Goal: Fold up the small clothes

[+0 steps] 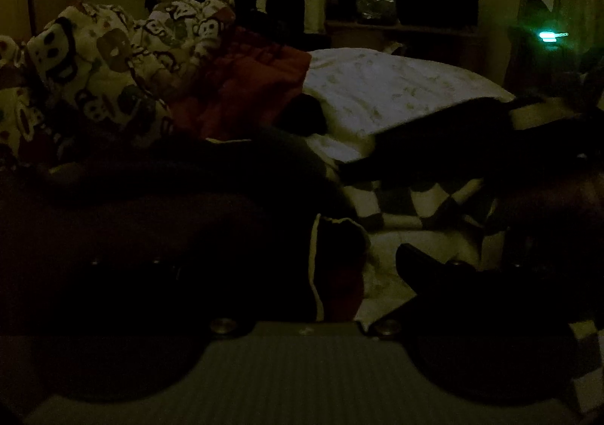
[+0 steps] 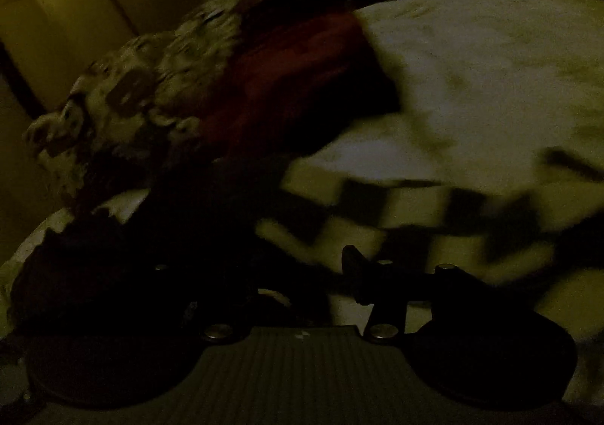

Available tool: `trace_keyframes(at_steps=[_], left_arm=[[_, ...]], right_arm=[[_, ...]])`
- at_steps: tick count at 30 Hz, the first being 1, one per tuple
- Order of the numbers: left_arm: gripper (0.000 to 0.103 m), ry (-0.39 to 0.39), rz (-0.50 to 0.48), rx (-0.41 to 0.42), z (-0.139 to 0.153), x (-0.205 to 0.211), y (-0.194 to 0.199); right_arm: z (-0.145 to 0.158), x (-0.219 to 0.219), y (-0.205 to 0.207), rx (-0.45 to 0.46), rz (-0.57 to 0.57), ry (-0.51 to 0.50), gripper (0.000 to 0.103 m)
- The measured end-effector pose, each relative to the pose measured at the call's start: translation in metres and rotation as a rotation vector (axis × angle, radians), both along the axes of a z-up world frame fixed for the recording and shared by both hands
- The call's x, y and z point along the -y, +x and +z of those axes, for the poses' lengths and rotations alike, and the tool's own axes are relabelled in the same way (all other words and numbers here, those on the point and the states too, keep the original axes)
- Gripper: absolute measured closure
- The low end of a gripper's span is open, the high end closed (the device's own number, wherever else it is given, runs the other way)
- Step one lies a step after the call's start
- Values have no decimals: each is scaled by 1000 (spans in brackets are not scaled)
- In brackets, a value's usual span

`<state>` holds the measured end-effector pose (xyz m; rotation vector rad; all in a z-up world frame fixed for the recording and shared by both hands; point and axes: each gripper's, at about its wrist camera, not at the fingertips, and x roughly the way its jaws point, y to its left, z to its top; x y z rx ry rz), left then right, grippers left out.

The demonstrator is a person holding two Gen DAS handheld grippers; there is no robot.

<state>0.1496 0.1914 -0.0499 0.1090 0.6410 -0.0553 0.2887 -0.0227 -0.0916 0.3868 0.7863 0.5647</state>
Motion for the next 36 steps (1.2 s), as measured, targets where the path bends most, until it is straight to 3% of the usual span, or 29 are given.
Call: trace_keyframes(at_steps=[4, 5, 8, 12, 14, 18, 24, 26, 28, 29, 34, 36], left_arm=[[0, -2, -2, 0, -3, -2, 2], [0, 2, -2, 0, -3, -2, 2], [0, 6, -10, 4, -5, -1, 1], [0, -84, -17, 6, 1, -13, -1], [0, -109, -19, 10, 4, -17, -4], [0, -169, -7, 21, 12, -25, -9], [0, -158, -2, 23, 10, -23, -9], [0, -125, -2, 23, 8, -19, -8], [0, -93, -4, 22, 7, -16, -8], [0, -83, -4, 24, 6, -14, -8], [0, -88, 6, 31, 7, -13, -11], [0, -99, 13, 35, 11, -14, -11]], right_arm=[[0, -36, 8, 44, 16, -3, 20], [-3, -39, 12, 29, 3, 34, 19], [-8, -22, 22, -87, -73, 220, 22], [-19, -5, 10, -206, -197, 385, 33], [-23, 3, 3, -253, -193, 483, 38], [-50, 9, 3, -467, -164, 745, 38], [-83, 2, 23, -569, -269, 937, 38], [-83, 1, 25, -551, -322, 913, 40], [-78, 2, 28, -501, -329, 889, 79], [-73, 2, 28, -472, -306, 868, 91], [-24, 9, 13, -262, -123, 575, 94], [-2, 21, 1, -235, -23, 501, 94]])
